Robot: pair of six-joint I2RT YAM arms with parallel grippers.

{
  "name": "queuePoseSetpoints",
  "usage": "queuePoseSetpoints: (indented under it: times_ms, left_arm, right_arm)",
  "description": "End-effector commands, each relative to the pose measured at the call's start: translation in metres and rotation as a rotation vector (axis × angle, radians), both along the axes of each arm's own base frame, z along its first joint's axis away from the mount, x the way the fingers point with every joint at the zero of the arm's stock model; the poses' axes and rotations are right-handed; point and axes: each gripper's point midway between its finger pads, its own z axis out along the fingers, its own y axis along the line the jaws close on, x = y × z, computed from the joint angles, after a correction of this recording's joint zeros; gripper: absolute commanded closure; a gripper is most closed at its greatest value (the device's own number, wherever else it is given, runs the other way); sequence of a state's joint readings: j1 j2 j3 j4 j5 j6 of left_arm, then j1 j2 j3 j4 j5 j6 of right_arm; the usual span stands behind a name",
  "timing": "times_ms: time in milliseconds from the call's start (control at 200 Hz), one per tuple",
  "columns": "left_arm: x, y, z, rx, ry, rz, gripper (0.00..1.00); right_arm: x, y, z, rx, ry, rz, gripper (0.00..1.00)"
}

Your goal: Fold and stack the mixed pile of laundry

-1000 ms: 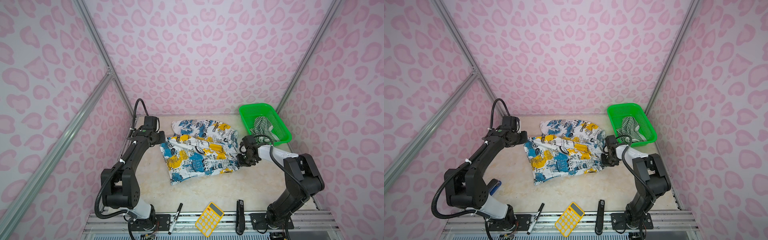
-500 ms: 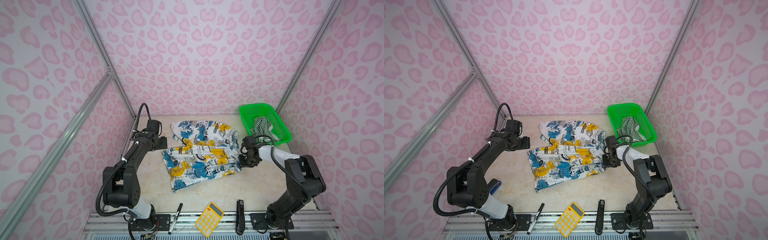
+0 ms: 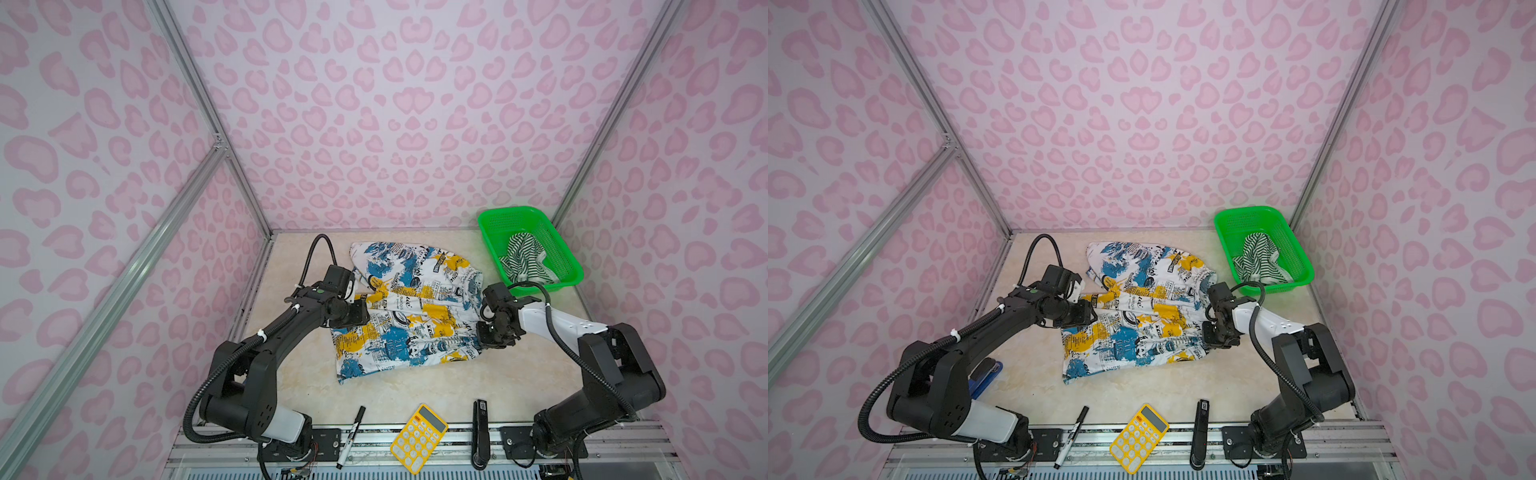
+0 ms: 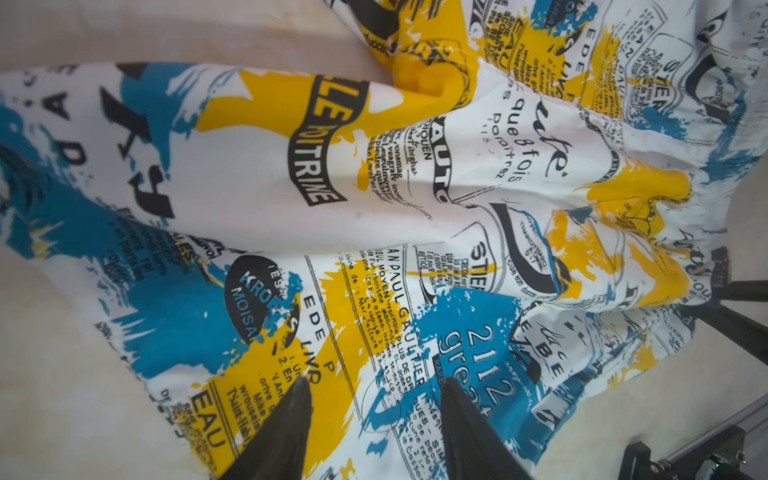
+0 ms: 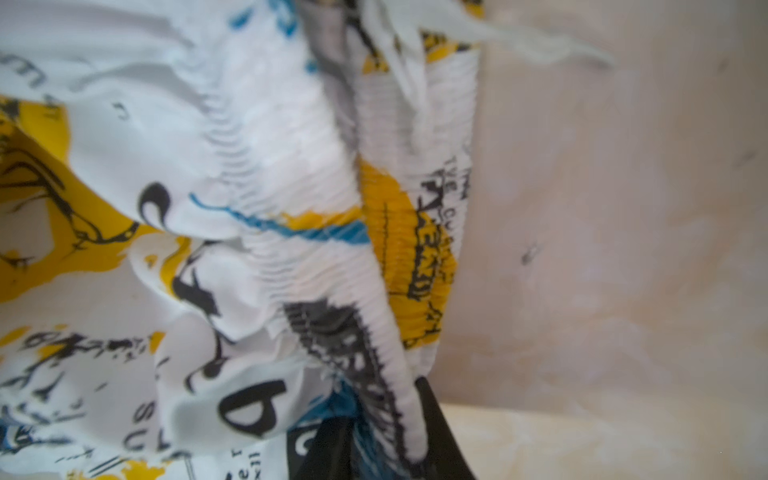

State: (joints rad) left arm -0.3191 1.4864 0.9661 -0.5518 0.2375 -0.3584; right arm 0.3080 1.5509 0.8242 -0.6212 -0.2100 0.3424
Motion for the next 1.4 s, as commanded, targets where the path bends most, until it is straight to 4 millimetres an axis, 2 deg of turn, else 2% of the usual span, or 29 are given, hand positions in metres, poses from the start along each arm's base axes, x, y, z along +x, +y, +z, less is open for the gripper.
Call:
queuePoseSetpoints:
  times_ms: [0,80,135,245,390,480,580,640,770,890,1000,1090,1205,1265,1325,1400]
  left_arm:
    - [0.0,-0.002,-0.004,-0.022,0.0,0.035,0.52]
    - [-0.008,0.0,-0.013,-0.016,0.029,0.043,0.55]
    - [-0.014,-0.002,-0.018,-0.029,0.047,0.042,0.56]
    - [-0.027,-0.003,-0.027,-0.042,0.071,0.043,0.58]
    - [-0.041,-0.003,-0.033,-0.055,0.084,0.041,0.63]
    - [-0.047,-0.001,-0.033,-0.056,0.085,0.043,0.69]
    - [-0.054,0.004,-0.035,-0.041,0.091,0.047,0.77]
    - [-0.058,0.003,-0.033,-0.047,0.092,0.043,0.8]
    - [-0.063,-0.009,-0.022,-0.125,0.085,0.004,0.79]
    - [-0.067,-0.022,-0.011,-0.2,0.087,-0.054,0.75]
    - [-0.064,-0.022,-0.003,-0.203,0.06,-0.053,0.75]
    - [-0.057,-0.017,0.006,-0.176,0.026,-0.031,0.74]
    - [-0.043,-0.011,0.023,-0.14,-0.028,0.002,0.72]
    - [-0.035,-0.009,0.033,-0.134,-0.059,0.012,0.72]
    - [-0.023,-0.009,0.043,-0.138,-0.092,0.025,0.72]
    - [-0.008,-0.011,0.055,-0.154,-0.126,0.031,0.71]
  right_arm:
    - [-0.012,0.0,0.002,0.01,0.027,-0.002,0.78]
    - [-0.005,-0.003,0.013,-0.01,-0.007,0.003,0.74]
    - [0.007,-0.003,0.025,-0.017,-0.045,0.007,0.68]
    - [0.049,-0.001,0.057,-0.012,-0.159,0.008,0.55]
    - [0.111,0.004,0.091,-0.018,-0.258,0.023,0.47]
    - [0.138,0.011,0.092,0.001,-0.279,0.026,0.45]
    - [0.156,0.018,0.079,0.032,-0.271,0.024,0.45]
    - [0.161,0.022,0.069,0.052,-0.26,0.027,0.49]
    - [0.164,0.029,0.053,0.09,-0.229,0.034,0.57]
    - [0.162,0.031,0.042,0.108,-0.208,0.031,0.72]
    - [0.161,0.028,0.042,0.13,-0.198,0.023,0.89]
    - [0.158,0.019,0.056,0.102,-0.217,0.02,1.0]
    - [0.15,0.002,0.082,0.05,-0.258,0.0,1.0]
    - [0.144,-0.006,0.087,0.03,-0.259,-0.011,1.0]
    - [0.139,-0.013,0.086,0.015,-0.249,-0.022,1.0]
    - [0.134,-0.021,0.07,-0.007,-0.221,-0.039,1.0]
